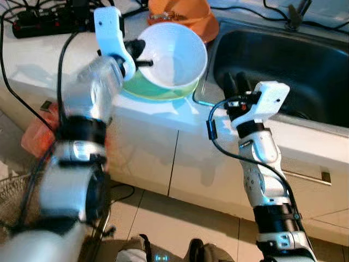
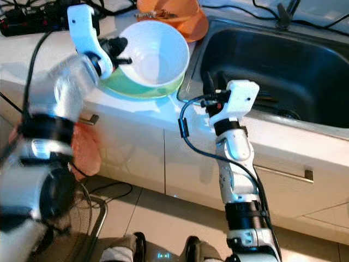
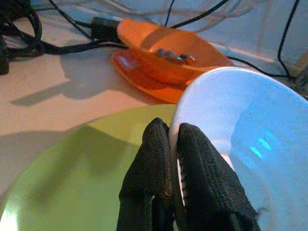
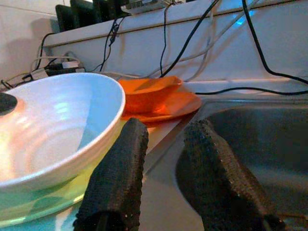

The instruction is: Kitchen organization

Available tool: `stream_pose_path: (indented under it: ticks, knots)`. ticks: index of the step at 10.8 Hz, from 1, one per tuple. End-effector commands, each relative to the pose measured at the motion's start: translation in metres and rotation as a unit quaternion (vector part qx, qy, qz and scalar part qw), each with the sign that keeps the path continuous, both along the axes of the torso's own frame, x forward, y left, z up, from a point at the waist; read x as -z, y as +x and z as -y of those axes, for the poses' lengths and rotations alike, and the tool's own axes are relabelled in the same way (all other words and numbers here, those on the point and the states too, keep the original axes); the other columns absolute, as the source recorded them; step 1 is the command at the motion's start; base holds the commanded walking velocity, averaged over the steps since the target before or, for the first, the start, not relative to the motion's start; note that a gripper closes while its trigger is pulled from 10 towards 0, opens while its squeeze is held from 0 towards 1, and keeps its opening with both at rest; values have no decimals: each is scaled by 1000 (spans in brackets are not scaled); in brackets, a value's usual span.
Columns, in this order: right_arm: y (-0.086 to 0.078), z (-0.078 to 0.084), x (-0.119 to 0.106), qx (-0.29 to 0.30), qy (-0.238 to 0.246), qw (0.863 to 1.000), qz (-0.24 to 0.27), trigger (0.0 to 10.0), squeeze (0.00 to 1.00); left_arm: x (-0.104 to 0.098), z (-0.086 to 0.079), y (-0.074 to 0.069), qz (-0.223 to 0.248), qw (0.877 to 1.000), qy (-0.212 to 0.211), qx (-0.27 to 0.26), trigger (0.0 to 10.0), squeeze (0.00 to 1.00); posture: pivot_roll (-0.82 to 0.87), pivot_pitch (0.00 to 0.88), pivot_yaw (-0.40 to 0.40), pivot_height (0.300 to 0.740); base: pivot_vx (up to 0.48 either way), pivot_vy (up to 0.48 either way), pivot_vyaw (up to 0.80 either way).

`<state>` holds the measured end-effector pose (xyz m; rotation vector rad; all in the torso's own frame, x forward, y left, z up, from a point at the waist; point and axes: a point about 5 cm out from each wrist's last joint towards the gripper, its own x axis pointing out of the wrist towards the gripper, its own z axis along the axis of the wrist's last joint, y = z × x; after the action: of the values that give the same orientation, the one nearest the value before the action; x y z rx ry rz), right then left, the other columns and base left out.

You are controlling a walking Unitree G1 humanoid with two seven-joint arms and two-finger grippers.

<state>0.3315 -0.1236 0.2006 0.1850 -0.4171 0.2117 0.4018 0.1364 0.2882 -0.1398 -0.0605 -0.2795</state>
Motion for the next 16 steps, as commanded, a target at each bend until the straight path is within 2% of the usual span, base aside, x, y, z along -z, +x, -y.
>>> stream_pose_path:
  ticks: [1,3,6,7,8,9,10,11,13,14,16]
  knots:
    - [1,2,-2,0,5,1000,-1,10000,0,-9,13,-7,37,999,11,24,10000,0,128,171,-31,740,0,0,0]
    - [0,1,-2,-1,6,1000,-1,10000,0,-17,25,-18,94,995,5,39,10000,0,127,169,-31,740,0,0,0]
    - [1,2,-4,-1,7,1000,1,10000,0,-23,30,-34,169,985,16,27,10000,0,122,166,-33,740,0,0,0]
    - [1,2,-4,-2,7,1000,1,10000,0,-23,31,-36,180,983,21,24,10000,0,121,165,-33,740,0,0,0]
    - [1,2,-6,0,15,1000,1,4902,0,-21,34,-41,203,978,40,16,10000,0,117,163,-32,740,0,0,0]
    - [2,5,-6,7,19,1000,-2,0,0,-20,35,-42,207,977,42,12,10000,0,117,162,-32,740,0,0,0]
    - [2,7,-5,14,26,1000,-7,1373,0,-18,34,-44,209,977,36,7,10000,0,114,158,-32,740,0,0,0]
    - [2,8,-4,16,26,1000,-8,10000,0,-17,34,-45,211,977,40,4,10000,0,114,155,-32,740,0,0,0]
    - [3,9,-5,17,37,999,-12,10000,0,-16,34,-47,218,975,36,-1,10000,0,114,150,-31,740,0,0,0]
    - [3,8,-6,13,43,999,-11,10000,1000,-16,34,-47,220,975,34,-4,10000,0,113,150,-31,740,0,0,0]
    - [4,9,-6,18,47,999,-14,10000,1000,-17,35,-48,224,974,37,-4,10000,0,115,153,-34,740,0,0,0]
